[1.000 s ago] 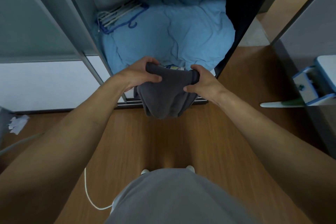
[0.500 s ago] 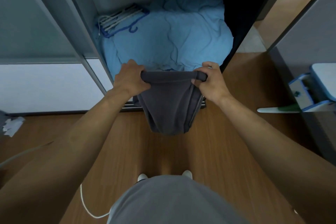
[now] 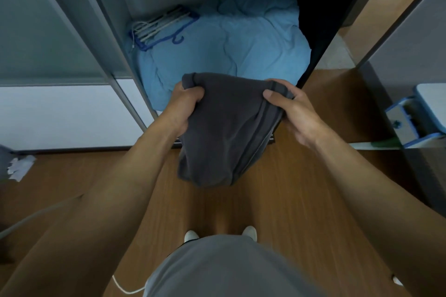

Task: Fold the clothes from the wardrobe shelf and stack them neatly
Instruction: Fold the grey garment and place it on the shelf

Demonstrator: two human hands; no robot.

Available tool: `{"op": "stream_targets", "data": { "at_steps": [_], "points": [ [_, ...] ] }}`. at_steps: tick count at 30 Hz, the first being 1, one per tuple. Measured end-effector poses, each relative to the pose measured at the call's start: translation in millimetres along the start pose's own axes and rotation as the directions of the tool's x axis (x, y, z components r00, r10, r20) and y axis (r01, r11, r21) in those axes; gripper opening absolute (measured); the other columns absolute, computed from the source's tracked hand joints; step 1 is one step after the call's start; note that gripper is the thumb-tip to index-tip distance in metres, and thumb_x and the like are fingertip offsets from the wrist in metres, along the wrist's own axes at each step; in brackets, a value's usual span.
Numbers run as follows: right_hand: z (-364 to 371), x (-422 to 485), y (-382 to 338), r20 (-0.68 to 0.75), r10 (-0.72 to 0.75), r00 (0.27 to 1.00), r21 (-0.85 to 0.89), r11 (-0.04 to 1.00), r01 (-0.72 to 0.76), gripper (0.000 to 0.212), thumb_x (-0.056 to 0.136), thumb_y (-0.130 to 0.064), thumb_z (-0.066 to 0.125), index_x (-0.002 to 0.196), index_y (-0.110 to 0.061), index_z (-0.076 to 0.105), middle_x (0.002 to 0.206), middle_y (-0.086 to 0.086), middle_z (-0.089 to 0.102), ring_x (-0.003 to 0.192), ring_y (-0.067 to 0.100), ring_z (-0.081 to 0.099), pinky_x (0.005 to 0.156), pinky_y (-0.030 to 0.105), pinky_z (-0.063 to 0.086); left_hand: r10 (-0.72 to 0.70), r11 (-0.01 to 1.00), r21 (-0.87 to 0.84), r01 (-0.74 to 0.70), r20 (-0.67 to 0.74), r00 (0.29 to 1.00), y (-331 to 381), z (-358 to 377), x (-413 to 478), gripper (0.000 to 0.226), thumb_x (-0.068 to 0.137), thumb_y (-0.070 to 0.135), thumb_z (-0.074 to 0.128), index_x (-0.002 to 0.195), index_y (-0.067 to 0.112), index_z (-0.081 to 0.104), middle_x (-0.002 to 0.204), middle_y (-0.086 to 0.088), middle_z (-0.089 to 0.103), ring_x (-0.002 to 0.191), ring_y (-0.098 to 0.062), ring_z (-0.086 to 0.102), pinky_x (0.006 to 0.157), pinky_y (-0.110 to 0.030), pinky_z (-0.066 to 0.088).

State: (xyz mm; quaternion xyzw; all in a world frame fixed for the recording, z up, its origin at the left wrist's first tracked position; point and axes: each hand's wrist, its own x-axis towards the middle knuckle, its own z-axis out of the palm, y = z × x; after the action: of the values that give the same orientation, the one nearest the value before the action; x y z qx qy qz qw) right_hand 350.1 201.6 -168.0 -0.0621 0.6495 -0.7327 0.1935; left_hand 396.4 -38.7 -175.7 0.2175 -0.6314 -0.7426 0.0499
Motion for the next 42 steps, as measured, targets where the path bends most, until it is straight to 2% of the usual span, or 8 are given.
{"op": "stream_targets", "data": {
  "at_steps": [9, 13, 17, 23, 28, 36, 39, 42],
  "points": [
    [24.7, -18.7, 56.2, 0.107, 0.136, 0.985, -0.081, 0.988, -0.128, 0.039, 0.080, -0.010, 0.080, 0.114, -0.024, 0.065, 0.113, -0.005, 0.074, 0.101, 0.006, 0.070, 0.082, 0.016, 0.055, -0.011, 0.987, -0.163, 0.014, 0.021, 1.000, 28.0, 9.7, -12.7, 0.021, 0.061, 0.000, 0.045, 0.068, 0.012, 0.060, 0.059, -0.005, 0.056, 0.060, -0.018, 0.059, 0.061, -0.028, 0.052],
    [36.5, -15.3, 48.5, 0.112, 0.107, 0.988, 0.044, 0.993, -0.112, 0.047, 0.072, -0.001, 0.080, 0.113, -0.020, 0.066, 0.107, -0.009, 0.076, 0.101, 0.007, 0.070, 0.080, 0.017, 0.056, -0.014, 0.993, -0.114, 0.012, -0.017, 1.000, 31.4, -8.9, -10.1, 0.040, 0.053, 0.002, 0.043, 0.092, 0.006, 0.052, 0.072, -0.008, 0.050, 0.074, -0.025, 0.054, 0.070, -0.034, 0.047],
    [52.4, -16.2, 31.3, 0.307, 0.174, 0.936, 0.185, 0.954, -0.238, 0.044, 0.068, 0.002, 0.073, 0.110, -0.010, 0.069, 0.105, 0.003, 0.076, 0.098, 0.017, 0.072, 0.079, 0.025, 0.058, -0.061, 0.994, -0.099, 0.054, -0.068, 0.996, 30.9, -27.1, -4.4, 0.031, 0.050, 0.006, 0.044, 0.080, 0.012, 0.047, 0.067, -0.004, 0.042, 0.070, -0.022, 0.048, 0.065, -0.033, 0.041],
    [63.2, -15.2, 15.4, 0.334, 0.290, 0.897, 0.394, 0.822, -0.412, 0.026, 0.074, -0.014, 0.062, 0.089, -0.008, 0.081, 0.103, 0.011, 0.076, 0.092, 0.023, 0.074, 0.074, 0.030, 0.060, 0.007, 0.996, -0.089, -0.005, 0.028, 1.000, 11.6, -32.9, 12.9, 0.037, 0.082, 0.013, 0.060, 0.118, 0.011, 0.063, 0.109, -0.010, 0.072, 0.107, -0.025, 0.067, 0.098, -0.040, 0.052],
    [49.9, -10.3, 10.6, 0.190, 0.221, 0.957, 0.482, 0.828, -0.287, 0.029, 0.076, -0.015, 0.065, 0.099, -0.006, 0.079, 0.112, 0.013, 0.074, 0.099, 0.028, 0.073, 0.082, 0.040, 0.059, -0.046, 0.999, 0.003, 0.046, 0.067, 0.997, -23.2, -34.4, 10.5, 0.090, 0.072, 0.065, 0.072, 0.148, 0.030, 0.039, 0.148, 0.007, 0.047, 0.131, -0.012, 0.050, 0.102, -0.026, 0.047],
    [48.7, -10.6, 8.3, 0.224, 0.142, 0.964, 0.614, 0.748, -0.252, 0.036, 0.077, -0.028, 0.070, 0.104, -0.007, 0.078, 0.117, 0.013, 0.072, 0.104, 0.029, 0.071, 0.083, 0.043, 0.058, -0.136, 0.985, 0.145, 0.089, 0.361, 0.923, -66.8, -39.6, -11.3, 0.132, 0.042, 0.071, 0.087, 0.151, 0.018, 0.033, 0.148, -0.001, 0.050, 0.135, -0.019, 0.049, 0.112, -0.038, 0.040],
    [50.0, -9.4, 3.6, 0.253, 0.128, 0.959, 0.630, 0.730, -0.264, 0.040, 0.081, -0.029, 0.067, 0.112, -0.005, 0.075, 0.122, 0.015, 0.070, 0.108, 0.030, 0.069, 0.088, 0.046, 0.056, -0.255, 0.965, 0.165, 0.205, 0.394, 0.883, -62.4, -36.9, -10.9, 0.108, 0.037, 0.068, 0.090, 0.129, 0.024, 0.053, 0.124, 0.008, 0.069, 0.116, -0.014, 0.065, 0.092, -0.027, 0.054],
    [41.6, -4.3, -1.2, 0.233, 0.133, 0.963, 0.643, 0.722, -0.256, 0.044, 0.086, -0.030, 0.065, 0.120, -0.003, 0.070, 0.127, 0.016, 0.067, 0.111, 0.032, 0.068, 0.089, 0.046, 0.056, -0.239, 0.965, -0.010, 0.261, 0.375, 0.896, -61.3, -29.2, -9.9, 0.061, 0.070, 0.047, 0.082, 0.120, 0.021, 0.060, 0.115, 0.002, 0.074, 0.106, -0.016, 0.070, 0.078, -0.022, 0.057]
  ]
}}
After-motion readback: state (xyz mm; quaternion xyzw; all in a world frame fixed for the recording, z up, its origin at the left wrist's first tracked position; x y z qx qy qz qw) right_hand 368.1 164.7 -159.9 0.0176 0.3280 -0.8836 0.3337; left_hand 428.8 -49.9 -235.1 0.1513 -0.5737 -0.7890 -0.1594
